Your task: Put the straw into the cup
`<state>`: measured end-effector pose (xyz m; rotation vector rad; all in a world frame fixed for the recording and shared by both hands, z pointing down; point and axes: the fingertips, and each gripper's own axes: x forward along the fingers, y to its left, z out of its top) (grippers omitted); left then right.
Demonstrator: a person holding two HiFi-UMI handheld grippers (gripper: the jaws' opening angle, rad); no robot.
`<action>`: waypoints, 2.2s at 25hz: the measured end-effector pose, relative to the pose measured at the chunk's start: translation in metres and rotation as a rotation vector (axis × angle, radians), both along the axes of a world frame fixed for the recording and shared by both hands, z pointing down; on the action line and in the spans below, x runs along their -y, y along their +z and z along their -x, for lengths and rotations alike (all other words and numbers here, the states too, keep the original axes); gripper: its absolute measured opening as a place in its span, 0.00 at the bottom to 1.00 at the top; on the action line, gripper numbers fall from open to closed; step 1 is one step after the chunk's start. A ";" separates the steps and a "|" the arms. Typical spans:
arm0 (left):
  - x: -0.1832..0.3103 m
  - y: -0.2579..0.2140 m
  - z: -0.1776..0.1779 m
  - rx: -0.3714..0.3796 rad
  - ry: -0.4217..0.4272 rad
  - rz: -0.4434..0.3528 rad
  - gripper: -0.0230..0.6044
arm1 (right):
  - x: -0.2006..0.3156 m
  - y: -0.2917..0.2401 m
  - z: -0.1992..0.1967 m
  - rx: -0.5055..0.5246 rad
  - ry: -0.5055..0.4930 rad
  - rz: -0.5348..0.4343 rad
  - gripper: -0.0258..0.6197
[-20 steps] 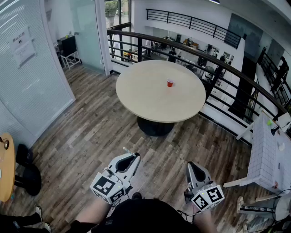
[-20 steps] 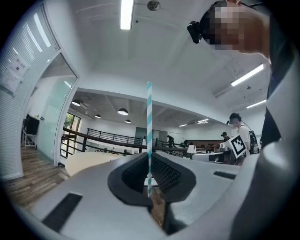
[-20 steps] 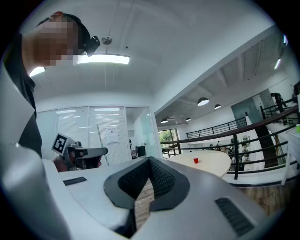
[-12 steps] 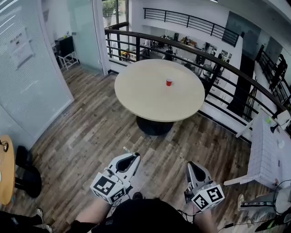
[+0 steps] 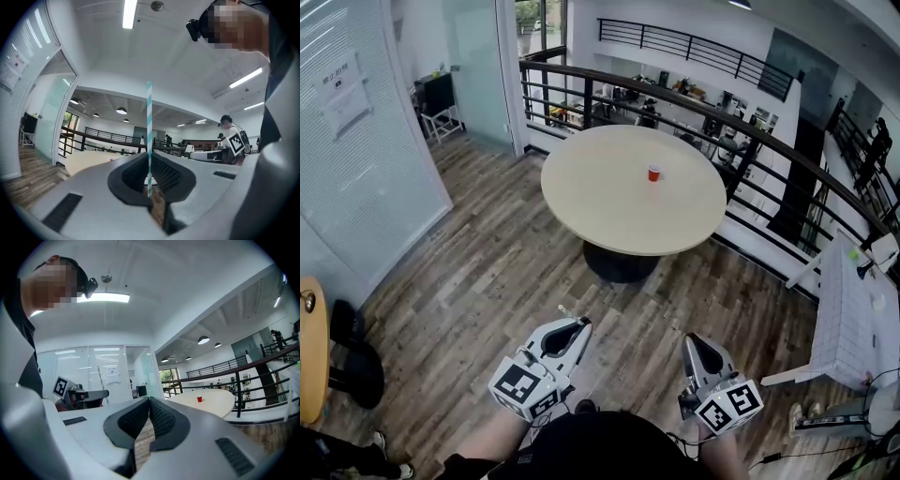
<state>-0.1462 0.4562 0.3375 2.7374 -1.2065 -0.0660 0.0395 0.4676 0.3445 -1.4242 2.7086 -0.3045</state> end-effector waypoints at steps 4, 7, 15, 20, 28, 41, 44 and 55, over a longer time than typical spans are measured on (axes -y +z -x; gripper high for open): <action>0.002 0.004 0.013 -0.001 0.004 0.012 0.07 | 0.003 0.003 0.012 0.018 0.006 0.021 0.07; 0.007 0.010 0.016 0.004 0.008 0.023 0.07 | 0.007 0.009 0.015 0.016 0.007 0.035 0.07; 0.047 0.025 0.006 0.004 0.002 0.066 0.07 | 0.053 0.021 -0.002 0.025 0.014 0.065 0.07; 0.094 0.023 -0.016 0.007 -0.015 0.060 0.07 | 0.111 0.017 -0.037 0.038 0.032 0.057 0.07; 0.179 0.012 -0.068 -0.026 -0.046 0.049 0.07 | 0.192 0.006 -0.093 0.040 0.002 0.025 0.07; 0.247 0.016 -0.119 -0.013 -0.047 0.055 0.07 | 0.253 0.026 -0.139 0.067 -0.009 0.081 0.07; 0.268 0.018 -0.120 -0.014 -0.048 0.057 0.07 | 0.273 0.027 -0.137 0.064 -0.015 0.086 0.07; 0.383 0.034 -0.093 -0.050 -0.036 0.065 0.07 | 0.387 0.039 -0.102 0.025 -0.027 0.113 0.07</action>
